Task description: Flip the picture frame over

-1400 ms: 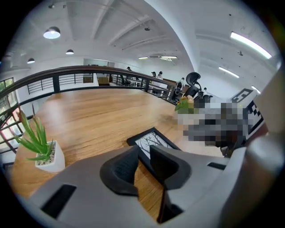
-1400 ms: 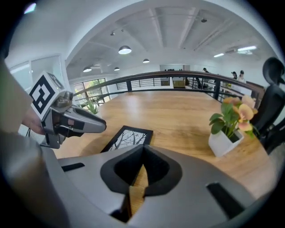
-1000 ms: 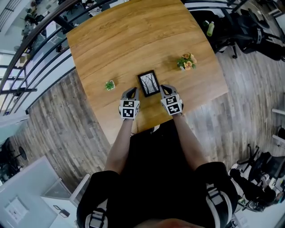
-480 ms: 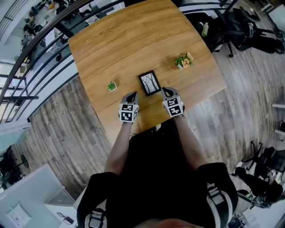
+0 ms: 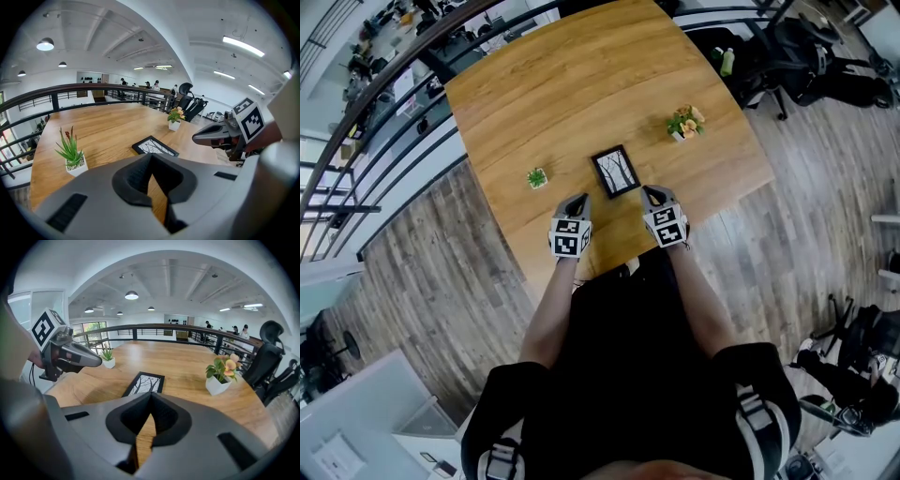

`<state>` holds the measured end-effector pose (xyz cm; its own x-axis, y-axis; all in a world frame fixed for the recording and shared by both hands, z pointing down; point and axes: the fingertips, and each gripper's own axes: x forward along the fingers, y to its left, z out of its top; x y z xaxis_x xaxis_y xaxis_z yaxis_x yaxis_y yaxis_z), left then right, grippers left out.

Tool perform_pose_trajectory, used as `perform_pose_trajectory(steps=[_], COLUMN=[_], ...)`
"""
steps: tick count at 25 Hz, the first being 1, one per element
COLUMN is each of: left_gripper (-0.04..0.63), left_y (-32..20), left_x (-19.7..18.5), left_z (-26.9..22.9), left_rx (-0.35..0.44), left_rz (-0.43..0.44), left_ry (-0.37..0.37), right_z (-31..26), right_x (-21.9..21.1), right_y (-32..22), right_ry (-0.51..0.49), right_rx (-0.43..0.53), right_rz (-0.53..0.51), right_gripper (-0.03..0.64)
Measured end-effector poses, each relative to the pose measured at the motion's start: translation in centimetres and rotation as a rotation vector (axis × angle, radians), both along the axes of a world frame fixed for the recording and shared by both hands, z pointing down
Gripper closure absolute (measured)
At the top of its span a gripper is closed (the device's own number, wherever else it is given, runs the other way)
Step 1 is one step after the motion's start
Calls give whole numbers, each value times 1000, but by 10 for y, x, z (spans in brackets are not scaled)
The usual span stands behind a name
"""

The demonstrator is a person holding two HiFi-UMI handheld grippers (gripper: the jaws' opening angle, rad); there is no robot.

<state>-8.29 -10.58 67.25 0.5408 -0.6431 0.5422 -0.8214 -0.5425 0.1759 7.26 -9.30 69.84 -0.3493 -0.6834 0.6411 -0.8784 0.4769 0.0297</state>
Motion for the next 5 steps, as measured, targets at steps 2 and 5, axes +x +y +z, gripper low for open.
perform_pose_trajectory(steps=[2,5], left_gripper=[575,575], left_y=[2,6], left_x=[1,3], left_z=[-1,-1], left_rx=[3,4], left_rz=[3,10], left_ry=[2,6], right_z=[1,1], right_x=[1,3], right_y=[4,9], right_ry=[3,8], right_rx=[-3,-6], right_rz=[0,1], right_gripper=[611,612])
